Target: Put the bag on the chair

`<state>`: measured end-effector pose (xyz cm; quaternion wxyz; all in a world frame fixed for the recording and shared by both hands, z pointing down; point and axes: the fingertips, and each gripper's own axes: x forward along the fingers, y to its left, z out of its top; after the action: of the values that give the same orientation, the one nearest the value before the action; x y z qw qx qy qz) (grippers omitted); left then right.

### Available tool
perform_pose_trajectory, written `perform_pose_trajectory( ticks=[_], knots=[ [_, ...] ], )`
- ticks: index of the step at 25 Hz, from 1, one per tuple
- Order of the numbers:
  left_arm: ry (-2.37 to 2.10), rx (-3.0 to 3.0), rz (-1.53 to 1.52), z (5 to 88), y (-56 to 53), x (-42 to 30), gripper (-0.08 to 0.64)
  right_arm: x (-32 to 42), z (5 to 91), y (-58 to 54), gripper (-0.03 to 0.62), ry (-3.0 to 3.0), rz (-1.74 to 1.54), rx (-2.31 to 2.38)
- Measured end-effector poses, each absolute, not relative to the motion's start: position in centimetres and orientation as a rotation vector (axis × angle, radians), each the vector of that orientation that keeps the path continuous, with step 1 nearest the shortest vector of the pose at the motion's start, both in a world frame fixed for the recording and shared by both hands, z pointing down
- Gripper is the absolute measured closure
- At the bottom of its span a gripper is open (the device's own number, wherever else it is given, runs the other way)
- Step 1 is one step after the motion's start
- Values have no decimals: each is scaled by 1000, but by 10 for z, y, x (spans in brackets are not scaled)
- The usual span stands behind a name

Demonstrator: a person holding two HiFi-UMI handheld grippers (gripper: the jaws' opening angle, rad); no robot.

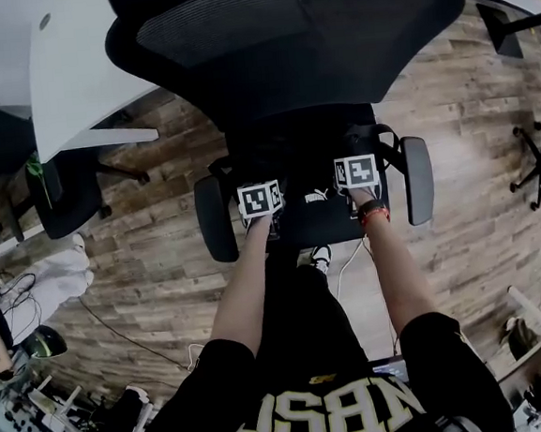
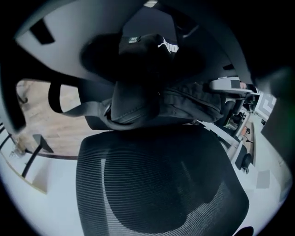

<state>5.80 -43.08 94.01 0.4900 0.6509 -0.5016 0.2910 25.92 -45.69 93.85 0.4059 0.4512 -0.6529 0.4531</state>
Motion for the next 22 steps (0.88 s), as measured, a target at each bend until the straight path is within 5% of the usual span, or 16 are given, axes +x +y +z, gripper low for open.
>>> perform_pose_trajectory(
  ticks=[4, 22],
  knots=[
    [-1258, 1551, 683, 929, -424, 51, 198, 262, 929, -448, 253, -1654, 1154, 1179],
    [-1406, 1680, 472, 790, -397, 76, 199, 264, 782, -406, 272, -1847, 1114, 1378]
  ],
)
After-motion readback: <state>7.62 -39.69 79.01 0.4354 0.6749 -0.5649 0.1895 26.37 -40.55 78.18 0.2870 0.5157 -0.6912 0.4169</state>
